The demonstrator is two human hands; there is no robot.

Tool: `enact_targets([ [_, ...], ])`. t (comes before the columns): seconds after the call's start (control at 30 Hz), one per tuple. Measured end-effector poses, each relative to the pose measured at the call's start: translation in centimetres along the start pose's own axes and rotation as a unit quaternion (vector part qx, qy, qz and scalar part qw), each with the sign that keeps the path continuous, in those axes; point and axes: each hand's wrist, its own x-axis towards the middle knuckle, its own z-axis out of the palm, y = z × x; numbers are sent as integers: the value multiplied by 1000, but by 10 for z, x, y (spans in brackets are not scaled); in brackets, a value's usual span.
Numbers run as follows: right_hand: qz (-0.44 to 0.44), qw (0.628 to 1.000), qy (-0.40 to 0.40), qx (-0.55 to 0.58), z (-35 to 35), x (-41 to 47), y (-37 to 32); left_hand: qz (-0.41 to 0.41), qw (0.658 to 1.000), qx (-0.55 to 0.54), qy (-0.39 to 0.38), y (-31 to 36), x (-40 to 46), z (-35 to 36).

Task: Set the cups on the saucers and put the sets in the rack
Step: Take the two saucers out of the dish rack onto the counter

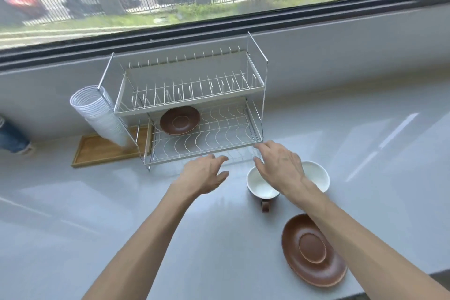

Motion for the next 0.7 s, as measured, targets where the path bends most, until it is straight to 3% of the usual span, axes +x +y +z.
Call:
enact_targets([
  [0.33,-79,997,7,24,22,76,-63,-133,977,-31,166,-80,19,-9],
  [0.57,-100,994,-52,12,55,134,-102,-186,967,-63,162,-124,60,-9],
  [0.7,-102,994,-43,13,74,170,-118,-206,960,-86,169,-149,88,-9],
])
